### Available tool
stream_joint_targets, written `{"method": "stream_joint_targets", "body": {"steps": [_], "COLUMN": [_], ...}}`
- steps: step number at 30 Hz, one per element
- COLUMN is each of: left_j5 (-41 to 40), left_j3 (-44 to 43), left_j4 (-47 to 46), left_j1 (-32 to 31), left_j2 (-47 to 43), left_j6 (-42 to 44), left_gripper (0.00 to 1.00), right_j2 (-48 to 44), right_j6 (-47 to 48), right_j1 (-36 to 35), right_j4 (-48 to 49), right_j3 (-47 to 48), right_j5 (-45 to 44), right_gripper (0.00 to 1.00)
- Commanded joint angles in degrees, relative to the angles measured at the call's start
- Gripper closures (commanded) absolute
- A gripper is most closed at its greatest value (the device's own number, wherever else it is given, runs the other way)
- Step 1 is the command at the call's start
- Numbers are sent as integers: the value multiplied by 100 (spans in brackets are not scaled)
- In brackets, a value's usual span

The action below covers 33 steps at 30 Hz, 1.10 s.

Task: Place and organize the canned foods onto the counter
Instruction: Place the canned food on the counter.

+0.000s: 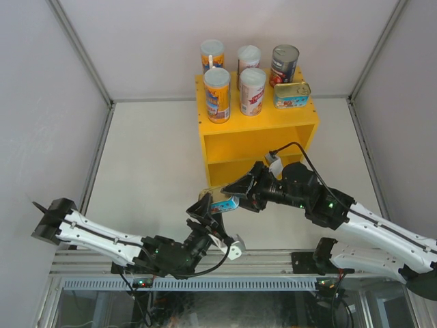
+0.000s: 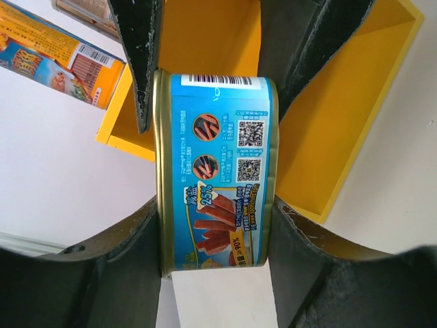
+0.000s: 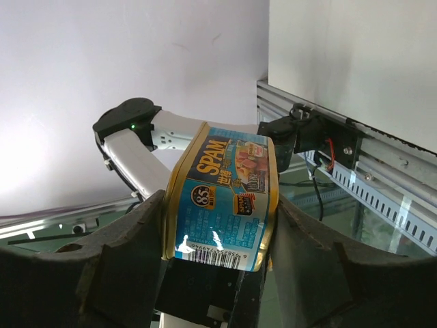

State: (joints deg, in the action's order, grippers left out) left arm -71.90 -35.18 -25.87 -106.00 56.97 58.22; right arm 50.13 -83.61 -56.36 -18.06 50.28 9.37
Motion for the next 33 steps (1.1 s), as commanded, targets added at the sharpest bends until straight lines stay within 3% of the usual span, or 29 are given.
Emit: {"method": "stream_joint_targets", "body": {"steps": [1,5,14,18,23,27,33], "left_j5": [-103,-92,-81,-159,-236,-265,-347], "left_j3": [13,-79,-193,-134,-58,-24,-25], "left_j4": [-437,-437,-780,-1351,-2211,-2939,-3161], "left_j1": [76,193,326,342,343,343,345], "left_j2": [11,174,580,805,1020,1189,1171], "left_j6": [94,162,472,855,1399,1876,2004], "left_gripper": [100,100,100,98,79,52,36], "right_j2": [-208,-281,-412,-492,-627,-719,-741], "right_j6": [120,181,385,423,473,505,496], "right_j1": [39,50,172,240,350,437,553], "right_j4": [20,-152,-443,-441,-487,-405,-195], "right_j3": [52,105,237,238,238,240,237], "right_j5": [-38,-113,-158,-164,-190,-189,-115], "right_gripper": [54,55,81,100,100,100,100]}}
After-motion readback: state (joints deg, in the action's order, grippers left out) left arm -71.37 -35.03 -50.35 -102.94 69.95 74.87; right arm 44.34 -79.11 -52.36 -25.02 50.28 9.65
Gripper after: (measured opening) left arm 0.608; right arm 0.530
